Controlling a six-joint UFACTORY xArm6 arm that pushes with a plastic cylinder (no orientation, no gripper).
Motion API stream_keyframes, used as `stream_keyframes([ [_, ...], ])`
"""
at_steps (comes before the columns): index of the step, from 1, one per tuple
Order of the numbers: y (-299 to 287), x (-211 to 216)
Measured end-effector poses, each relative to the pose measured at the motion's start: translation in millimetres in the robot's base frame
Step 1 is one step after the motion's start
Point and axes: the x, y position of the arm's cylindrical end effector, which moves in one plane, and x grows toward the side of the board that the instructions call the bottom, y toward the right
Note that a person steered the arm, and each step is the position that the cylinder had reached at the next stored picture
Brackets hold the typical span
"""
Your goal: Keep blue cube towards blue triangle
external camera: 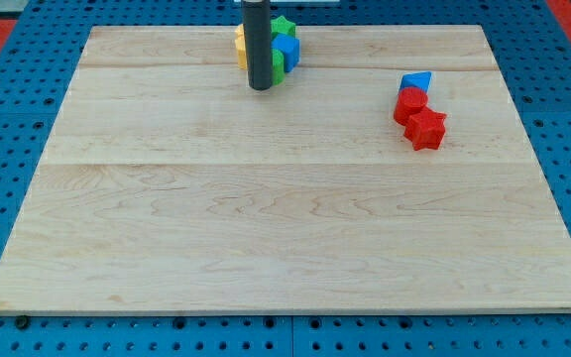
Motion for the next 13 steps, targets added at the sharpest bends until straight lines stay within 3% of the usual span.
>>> stream_keyframes([
  [3,-19.5,17.9],
  [4,-72.9,60.3],
  [5,-81.8,81.2],
  [7,-49.7,202.9],
  [8,-3.9,208.8],
  [9,-17.7,166.4],
  [11,-124.8,78.6],
  [13,-130.7,-14.0],
])
